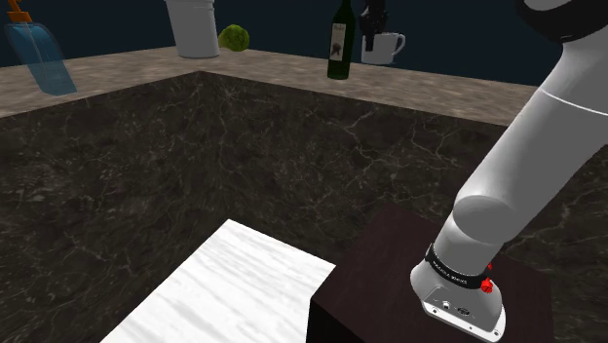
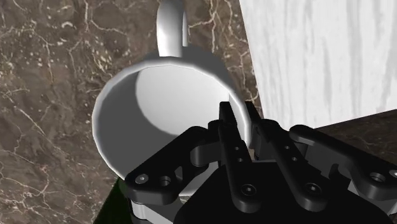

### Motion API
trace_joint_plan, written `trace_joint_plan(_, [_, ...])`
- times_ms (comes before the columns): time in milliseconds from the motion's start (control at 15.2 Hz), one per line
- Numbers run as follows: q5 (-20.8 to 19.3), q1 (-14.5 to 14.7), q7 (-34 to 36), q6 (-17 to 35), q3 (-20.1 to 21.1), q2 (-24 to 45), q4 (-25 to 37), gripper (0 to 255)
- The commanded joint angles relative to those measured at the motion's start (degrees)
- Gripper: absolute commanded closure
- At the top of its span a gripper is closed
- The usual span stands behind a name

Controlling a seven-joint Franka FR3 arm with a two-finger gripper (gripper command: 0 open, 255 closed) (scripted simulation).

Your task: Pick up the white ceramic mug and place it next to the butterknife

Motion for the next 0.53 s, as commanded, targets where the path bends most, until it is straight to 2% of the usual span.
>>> trace_joint_plan(0, [-0.98, -0.72, -1.57, -0.30, -0.73, -2.75, -2.18, 255])
trace_joint_plan(462, [-5.16, -3.34, -6.76, -1.64, -3.21, -13.03, -9.97, 255])
